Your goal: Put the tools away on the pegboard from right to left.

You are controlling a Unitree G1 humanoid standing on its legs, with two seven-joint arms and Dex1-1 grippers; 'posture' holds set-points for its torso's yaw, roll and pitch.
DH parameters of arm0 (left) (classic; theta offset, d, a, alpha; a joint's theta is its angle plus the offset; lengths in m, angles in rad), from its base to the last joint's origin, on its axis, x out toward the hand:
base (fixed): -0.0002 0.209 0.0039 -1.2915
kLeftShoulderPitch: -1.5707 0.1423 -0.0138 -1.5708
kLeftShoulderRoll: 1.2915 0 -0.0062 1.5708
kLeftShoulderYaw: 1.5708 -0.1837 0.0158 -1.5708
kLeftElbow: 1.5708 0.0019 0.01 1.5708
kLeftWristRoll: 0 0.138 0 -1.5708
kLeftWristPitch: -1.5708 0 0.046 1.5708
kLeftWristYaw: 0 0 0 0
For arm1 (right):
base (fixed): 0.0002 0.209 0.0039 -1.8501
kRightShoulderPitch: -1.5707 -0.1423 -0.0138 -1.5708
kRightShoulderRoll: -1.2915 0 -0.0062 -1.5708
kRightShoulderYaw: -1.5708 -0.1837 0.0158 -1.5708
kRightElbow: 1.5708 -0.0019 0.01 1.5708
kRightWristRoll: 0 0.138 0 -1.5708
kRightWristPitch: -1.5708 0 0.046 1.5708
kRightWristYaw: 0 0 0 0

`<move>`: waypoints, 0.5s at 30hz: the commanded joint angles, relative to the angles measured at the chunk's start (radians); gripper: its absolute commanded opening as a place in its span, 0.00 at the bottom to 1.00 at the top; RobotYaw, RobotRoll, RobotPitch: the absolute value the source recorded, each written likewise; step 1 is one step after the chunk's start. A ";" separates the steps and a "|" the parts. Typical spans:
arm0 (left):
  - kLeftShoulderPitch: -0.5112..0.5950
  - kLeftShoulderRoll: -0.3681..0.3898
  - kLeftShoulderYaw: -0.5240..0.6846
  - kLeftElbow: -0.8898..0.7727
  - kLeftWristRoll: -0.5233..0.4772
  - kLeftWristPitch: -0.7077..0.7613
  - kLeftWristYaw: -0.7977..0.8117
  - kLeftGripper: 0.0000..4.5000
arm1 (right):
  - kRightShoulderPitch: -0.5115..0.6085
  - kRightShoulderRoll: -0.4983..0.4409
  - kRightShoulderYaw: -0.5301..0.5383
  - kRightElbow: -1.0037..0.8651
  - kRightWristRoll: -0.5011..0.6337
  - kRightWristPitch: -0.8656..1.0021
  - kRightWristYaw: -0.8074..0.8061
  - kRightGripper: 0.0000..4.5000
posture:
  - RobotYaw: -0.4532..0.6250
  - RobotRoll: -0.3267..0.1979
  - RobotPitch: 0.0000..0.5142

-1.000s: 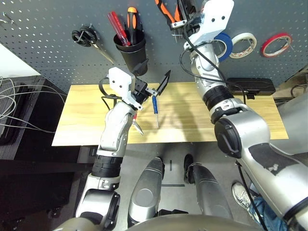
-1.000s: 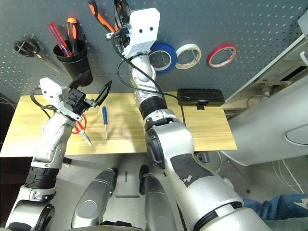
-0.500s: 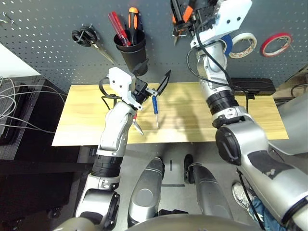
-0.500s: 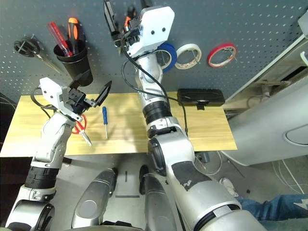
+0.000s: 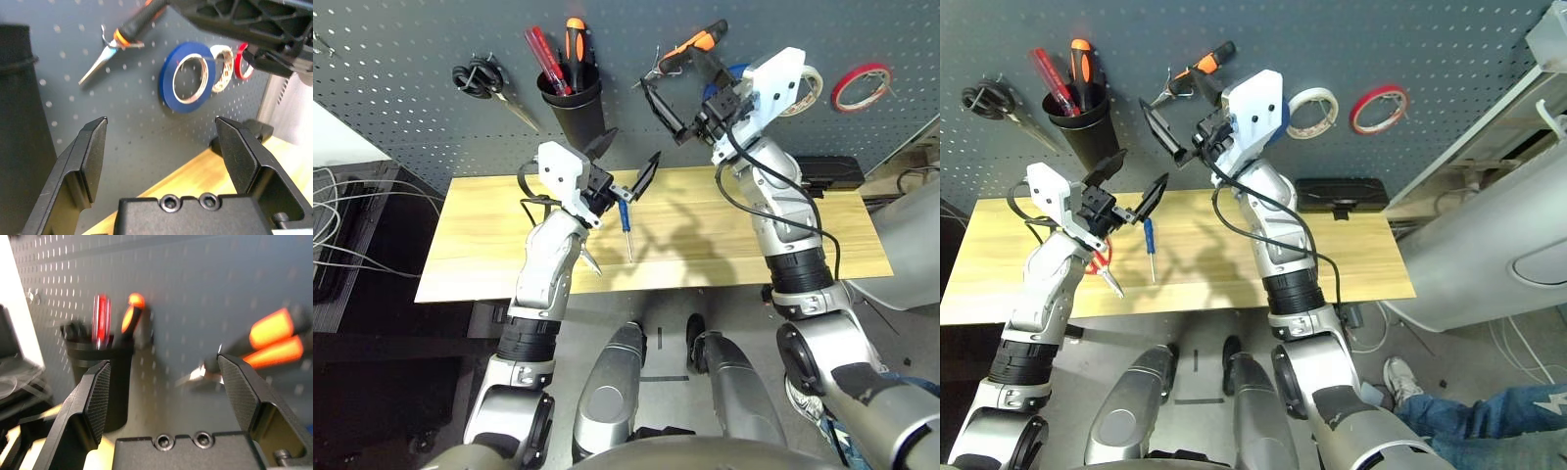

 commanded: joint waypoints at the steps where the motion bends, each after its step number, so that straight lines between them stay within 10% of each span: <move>1: 0.024 0.014 -0.016 0.033 0.028 0.008 -0.009 1.00 | 0.021 -0.010 0.009 0.040 0.000 0.074 0.010 0.99 | 0.66 0.62 0.52; 15: 0.033 0.055 -0.102 0.106 0.122 0.217 -0.002 1.00 | 0.084 -0.075 0.008 0.167 -0.030 0.238 0.020 0.99 | 0.66 0.62 0.54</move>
